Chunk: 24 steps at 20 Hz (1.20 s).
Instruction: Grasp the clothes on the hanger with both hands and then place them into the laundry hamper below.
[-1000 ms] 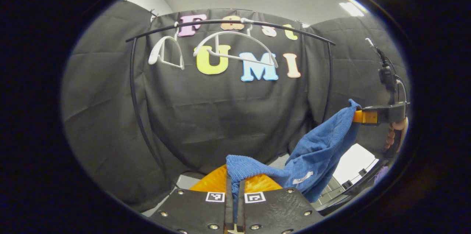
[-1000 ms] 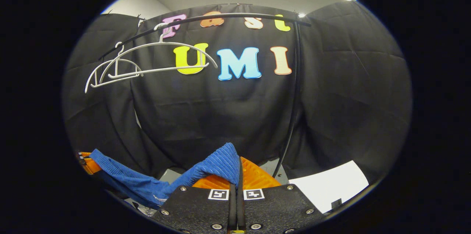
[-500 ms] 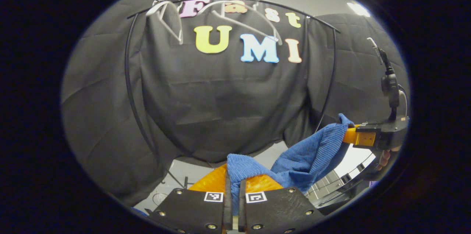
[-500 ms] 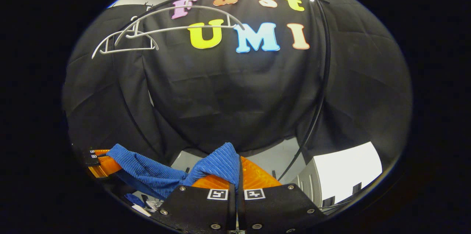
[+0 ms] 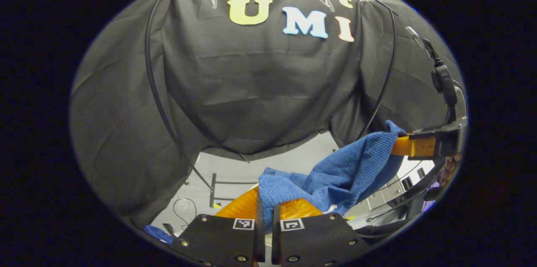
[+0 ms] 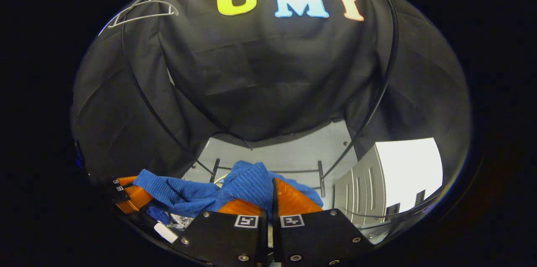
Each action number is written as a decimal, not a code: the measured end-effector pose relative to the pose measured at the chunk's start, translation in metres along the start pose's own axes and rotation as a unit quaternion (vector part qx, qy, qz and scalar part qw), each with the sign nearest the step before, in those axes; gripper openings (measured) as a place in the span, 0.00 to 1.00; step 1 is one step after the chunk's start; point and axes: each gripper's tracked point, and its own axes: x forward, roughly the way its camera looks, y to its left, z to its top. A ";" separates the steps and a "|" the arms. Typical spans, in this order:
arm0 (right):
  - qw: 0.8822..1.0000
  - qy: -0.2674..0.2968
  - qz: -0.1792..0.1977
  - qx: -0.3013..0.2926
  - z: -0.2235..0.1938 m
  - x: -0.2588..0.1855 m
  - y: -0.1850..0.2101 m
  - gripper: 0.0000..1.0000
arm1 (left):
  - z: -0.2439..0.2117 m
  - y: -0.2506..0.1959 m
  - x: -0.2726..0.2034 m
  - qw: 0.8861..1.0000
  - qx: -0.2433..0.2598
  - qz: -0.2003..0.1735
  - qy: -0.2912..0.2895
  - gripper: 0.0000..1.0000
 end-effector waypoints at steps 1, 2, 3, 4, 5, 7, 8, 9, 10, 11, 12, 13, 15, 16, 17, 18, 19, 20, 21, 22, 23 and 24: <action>1.000 0.002 0.000 0.008 -0.002 0.000 0.002 0.06 | -0.001 -0.001 0.003 1.000 0.001 -0.002 0.001 0.07; 1.000 0.005 -0.001 0.008 -0.004 -0.002 0.005 0.06 | -0.002 0.000 0.007 1.000 0.002 -0.004 0.002 0.07; 1.000 0.008 -0.001 0.004 -0.007 -0.002 0.008 0.08 | -0.003 0.000 0.011 1.000 0.002 -0.009 0.003 0.07; 1.000 0.013 0.002 -0.002 -0.010 -0.004 0.006 0.09 | -0.004 -0.001 0.012 1.000 0.002 -0.014 0.006 0.10; 1.000 0.015 0.001 -0.005 -0.011 -0.005 0.003 0.06 | -0.005 0.000 0.014 1.000 0.003 -0.016 0.009 0.05; 1.000 0.017 0.003 0.001 -0.012 -0.007 0.003 0.19 | -0.006 0.001 0.020 1.000 -0.003 -0.016 0.015 0.14; 1.000 0.021 0.007 0.005 -0.013 -0.008 0.004 0.27 | -0.013 -0.001 0.023 0.999 -0.008 -0.020 0.024 0.22; 1.000 0.025 0.012 0.007 -0.018 -0.011 0.003 0.45 | -0.019 0.000 0.025 0.999 -0.010 -0.019 0.032 0.34; 0.999 0.029 0.014 0.004 -0.021 -0.012 0.002 0.60 | -0.026 0.002 0.024 0.999 -0.012 -0.017 0.040 0.47; 0.999 0.032 0.016 0.000 -0.024 -0.015 -0.001 0.75 | -0.031 0.005 0.024 0.999 -0.011 -0.013 0.046 0.60; 0.999 0.030 0.015 -0.003 -0.024 -0.018 -0.004 0.84 | -0.033 0.005 0.021 0.999 -0.009 -0.012 0.048 0.71; 1.000 0.026 0.015 -0.003 -0.022 -0.020 -0.008 0.96 | -0.030 0.005 0.019 0.999 -0.004 -0.009 0.048 0.83; 1.000 0.023 0.022 -0.001 -0.022 -0.029 -0.012 0.96 | -0.023 0.009 0.007 0.999 0.010 0.004 0.045 0.94; 0.999 0.018 0.027 0.001 -0.020 -0.035 -0.015 0.95 | -0.017 0.010 -0.003 0.999 0.017 0.012 0.041 0.95; 1.000 0.007 0.028 0.003 -0.015 -0.044 -0.021 0.96 | -0.006 0.009 -0.009 0.999 0.020 0.018 0.034 0.94; 1.000 -0.008 0.027 0.006 -0.004 -0.052 -0.031 0.96 | 0.006 0.005 -0.019 0.999 0.023 0.022 0.024 0.94; 0.999 -0.026 0.025 0.007 0.008 -0.060 -0.041 0.96 | 0.022 0.000 -0.030 0.999 0.025 0.026 0.012 0.95; 0.999 -0.048 0.022 0.008 0.023 -0.070 -0.054 0.96 | 0.038 -0.008 -0.039 0.999 0.026 0.032 -0.006 0.95; 0.997 -0.072 0.018 0.008 0.038 -0.078 -0.068 0.96 | 0.060 -0.017 -0.051 0.999 0.027 0.038 -0.023 0.95; 0.995 -0.096 0.012 0.011 0.056 -0.093 -0.083 0.95 | 0.080 -0.028 -0.063 0.998 0.025 0.045 -0.039 0.95; 0.992 -0.122 0.006 0.015 0.073 -0.107 -0.099 0.95 | 0.102 -0.040 -0.074 0.997 0.022 0.051 -0.060 0.95; 0.988 -0.151 0.000 0.020 0.091 -0.122 -0.113 0.95 | 0.124 -0.055 -0.085 0.995 0.019 0.055 -0.083 0.95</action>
